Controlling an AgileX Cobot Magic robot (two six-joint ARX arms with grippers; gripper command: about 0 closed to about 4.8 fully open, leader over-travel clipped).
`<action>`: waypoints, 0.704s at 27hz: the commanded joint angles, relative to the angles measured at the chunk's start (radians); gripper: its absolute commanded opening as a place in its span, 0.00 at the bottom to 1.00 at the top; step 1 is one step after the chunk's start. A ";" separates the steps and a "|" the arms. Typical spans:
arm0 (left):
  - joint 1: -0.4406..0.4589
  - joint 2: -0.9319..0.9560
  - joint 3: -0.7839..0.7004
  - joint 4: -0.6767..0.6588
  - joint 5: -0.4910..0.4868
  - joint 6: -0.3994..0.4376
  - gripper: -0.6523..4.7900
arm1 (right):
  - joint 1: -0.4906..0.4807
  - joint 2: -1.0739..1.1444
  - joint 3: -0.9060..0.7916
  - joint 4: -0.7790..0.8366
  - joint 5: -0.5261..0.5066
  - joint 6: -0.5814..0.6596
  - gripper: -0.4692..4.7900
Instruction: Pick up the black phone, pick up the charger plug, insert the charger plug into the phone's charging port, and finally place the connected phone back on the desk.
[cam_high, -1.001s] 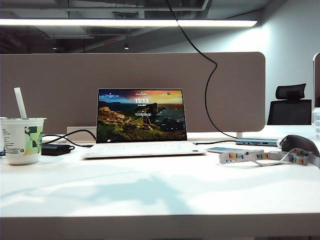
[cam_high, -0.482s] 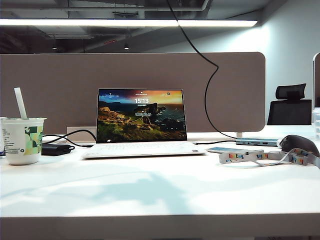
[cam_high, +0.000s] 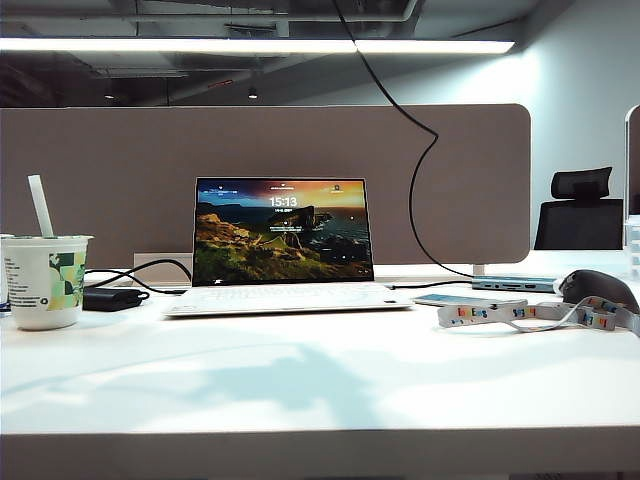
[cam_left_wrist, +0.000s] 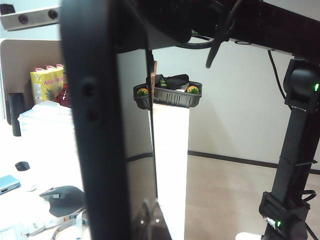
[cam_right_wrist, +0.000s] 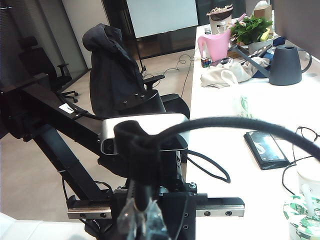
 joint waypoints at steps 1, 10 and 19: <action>0.000 -0.006 0.010 0.037 -0.001 -0.002 0.11 | 0.002 -0.005 0.006 -0.005 -0.030 -0.002 0.07; 0.000 -0.006 0.010 0.037 -0.001 -0.002 0.11 | 0.002 -0.020 0.006 -0.003 -0.028 0.000 0.07; 0.000 -0.006 0.010 0.036 0.000 -0.002 0.11 | 0.002 -0.024 0.006 0.004 -0.021 0.001 0.07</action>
